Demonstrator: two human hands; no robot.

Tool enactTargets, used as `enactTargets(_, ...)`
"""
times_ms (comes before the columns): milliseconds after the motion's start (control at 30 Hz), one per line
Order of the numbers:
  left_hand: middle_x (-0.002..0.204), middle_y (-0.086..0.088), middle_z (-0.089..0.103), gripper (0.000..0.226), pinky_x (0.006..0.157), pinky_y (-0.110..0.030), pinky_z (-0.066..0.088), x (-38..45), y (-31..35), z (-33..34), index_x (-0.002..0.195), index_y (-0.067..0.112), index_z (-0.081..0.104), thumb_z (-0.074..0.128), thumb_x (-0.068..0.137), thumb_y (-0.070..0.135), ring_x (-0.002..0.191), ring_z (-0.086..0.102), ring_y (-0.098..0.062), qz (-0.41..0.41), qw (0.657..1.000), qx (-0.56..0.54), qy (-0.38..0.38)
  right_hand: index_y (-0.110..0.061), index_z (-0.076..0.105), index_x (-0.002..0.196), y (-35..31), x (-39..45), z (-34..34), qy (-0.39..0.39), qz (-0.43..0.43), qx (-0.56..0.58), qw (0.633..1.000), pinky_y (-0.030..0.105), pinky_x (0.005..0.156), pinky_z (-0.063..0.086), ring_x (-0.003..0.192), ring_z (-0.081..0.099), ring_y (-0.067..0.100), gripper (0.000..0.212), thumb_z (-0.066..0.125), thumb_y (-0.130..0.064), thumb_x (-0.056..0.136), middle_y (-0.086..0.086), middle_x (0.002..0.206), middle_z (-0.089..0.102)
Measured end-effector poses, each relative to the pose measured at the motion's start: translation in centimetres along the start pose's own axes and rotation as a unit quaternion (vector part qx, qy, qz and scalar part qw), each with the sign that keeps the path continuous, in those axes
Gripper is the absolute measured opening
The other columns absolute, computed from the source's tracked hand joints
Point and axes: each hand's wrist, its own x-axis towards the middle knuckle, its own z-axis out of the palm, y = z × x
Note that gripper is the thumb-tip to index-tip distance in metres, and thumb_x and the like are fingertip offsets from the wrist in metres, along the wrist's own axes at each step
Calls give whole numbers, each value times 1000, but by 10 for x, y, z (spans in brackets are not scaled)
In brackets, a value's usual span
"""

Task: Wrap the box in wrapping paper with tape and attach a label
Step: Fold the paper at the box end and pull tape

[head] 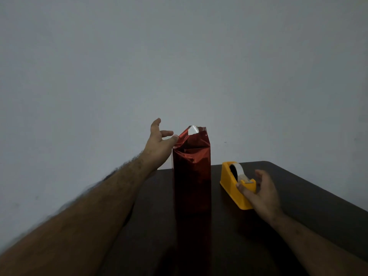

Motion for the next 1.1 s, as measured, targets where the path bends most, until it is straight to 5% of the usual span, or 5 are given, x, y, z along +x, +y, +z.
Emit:
enactTargets(133, 134, 2, 59, 75, 77, -15, 48, -4, 6, 2, 164, 27, 17, 61, 104, 19, 101, 65, -1, 36, 999, 13, 32, -21, 35, 159, 7, 7, -1, -28, 47, 26, 998, 52, 105, 53, 140, 50, 31, 118, 99, -46, 63, 6, 160, 45)
enactTargets(533, 124, 2, 63, 51, 75, -23, 51, -15, 26, 24, 149, 25, 42, 61, 102, 22, 97, 63, -6, 35, 991, 36, 127, -20, 50, 148, 15, 5, -5, -102, 43, 99, 989, 52, 98, 57, 123, 59, 27, 103, 102, -32, 59, 5, 141, 59)
enactTargets(800, 97, 0, 69, 13, 86, -32, 45, -60, 47, 92, 106, 12, 72, 65, 97, 19, 92, 60, -18, 462, 846, 248, 98, -23, 68, 135, 26, 11, -13, -137, 94, 141, 976, 51, 98, 60, 114, 70, 19, 119, 106, -51, 26, -5, 126, 73)
enactTargets(967, 89, 4, 76, 16, 81, -34, 59, -55, 14, 171, 88, 17, 80, 69, 89, 29, 88, 70, -15, 109, 960, 252, -50, -15, 72, 129, 30, 14, -24, -170, 129, 199, 957, 51, 102, 58, 110, 73, 22, 80, 101, -8, 55, 1, 118, 78)
enactTargets(1100, 103, -13, 76, 38, 84, -39, 64, -27, -19, 196, 101, 7, 76, 65, 72, 30, 98, 74, -31, -186, 962, 194, -47, -14, 76, 124, 34, 15, -22, -159, 120, 199, 960, 48, 99, 60, 106, 75, 20, 66, 96, 1, 63, 0, 110, 80)
